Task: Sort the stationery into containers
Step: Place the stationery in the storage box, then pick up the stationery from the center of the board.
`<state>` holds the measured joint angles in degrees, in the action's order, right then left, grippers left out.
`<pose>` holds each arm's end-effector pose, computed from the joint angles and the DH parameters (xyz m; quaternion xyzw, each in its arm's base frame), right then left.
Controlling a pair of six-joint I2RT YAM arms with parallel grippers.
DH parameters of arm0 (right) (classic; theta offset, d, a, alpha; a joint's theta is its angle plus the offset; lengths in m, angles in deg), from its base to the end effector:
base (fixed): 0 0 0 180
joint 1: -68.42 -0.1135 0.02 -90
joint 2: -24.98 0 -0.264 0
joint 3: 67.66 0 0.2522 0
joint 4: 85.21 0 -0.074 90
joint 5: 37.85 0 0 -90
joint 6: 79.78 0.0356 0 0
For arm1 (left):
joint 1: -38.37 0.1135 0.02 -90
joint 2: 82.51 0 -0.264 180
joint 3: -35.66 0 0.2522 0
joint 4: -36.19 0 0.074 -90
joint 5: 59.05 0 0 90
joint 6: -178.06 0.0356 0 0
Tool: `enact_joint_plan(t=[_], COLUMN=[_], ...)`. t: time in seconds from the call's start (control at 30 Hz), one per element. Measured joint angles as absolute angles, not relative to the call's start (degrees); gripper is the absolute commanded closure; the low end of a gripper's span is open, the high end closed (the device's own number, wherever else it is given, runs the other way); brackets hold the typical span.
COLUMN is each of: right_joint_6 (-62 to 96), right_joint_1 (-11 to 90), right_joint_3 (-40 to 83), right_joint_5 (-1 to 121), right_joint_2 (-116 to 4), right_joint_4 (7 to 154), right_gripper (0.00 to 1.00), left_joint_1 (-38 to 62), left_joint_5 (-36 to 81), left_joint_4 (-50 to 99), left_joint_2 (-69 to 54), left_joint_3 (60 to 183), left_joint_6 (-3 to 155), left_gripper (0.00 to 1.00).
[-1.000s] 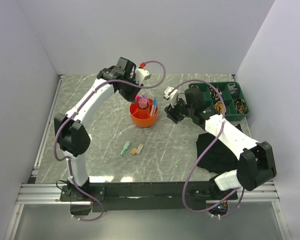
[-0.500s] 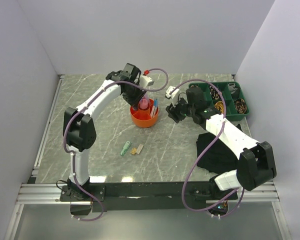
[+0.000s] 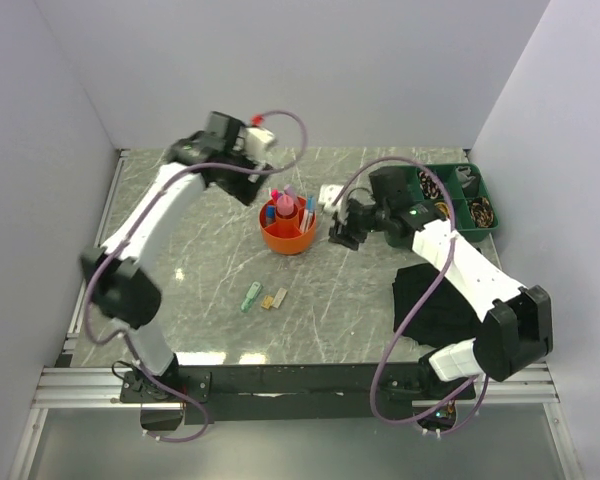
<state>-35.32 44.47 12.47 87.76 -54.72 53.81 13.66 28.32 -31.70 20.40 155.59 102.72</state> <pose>0.2687 0.1420 0.3082 -0.5980 0.6377 0.1982 0.4432 0.3530 -0.1642 0.3597 0.3246 0.8844 -0.0509 0.3316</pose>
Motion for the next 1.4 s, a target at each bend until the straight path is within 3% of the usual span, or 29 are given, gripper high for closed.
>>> enact_joint_plan(t=[0.3,0.5,0.8,1.17,1.4], right_joint_6=[-59.77,-72.1,-84.06,-80.41,-77.83], right_joint_1=[27.34,25.68,22.57,16.8,16.1], right_joint_3=[22.16,24.34,21.94,29.11,34.0], right_joint_5=[85.73,83.87,81.16,80.27,78.56], right_joint_2=[-69.36,-78.17,-80.71,-89.08,-93.1], right_joint_4=[41.37,37.72,33.48,34.09,32.17], right_gripper=[0.37,0.36,0.38,0.44,0.55], left_joint_1=[37.74,40.87,49.39,52.04,52.06], left_joint_5=[25.5,18.61,14.11,8.45,6.2], left_joint_4=[-26.8,-28.03,-28.03,-28.03,-28.07], left_joint_2=[2.31,-3.73,-10.0,-14.66,-16.84], left_joint_3=[133.76,120.54,120.34,120.34,120.27], left_joint_6=[95.37,95.0,94.56,92.68,91.81], left_gripper=[0.14,0.13,0.13,0.13,0.12])
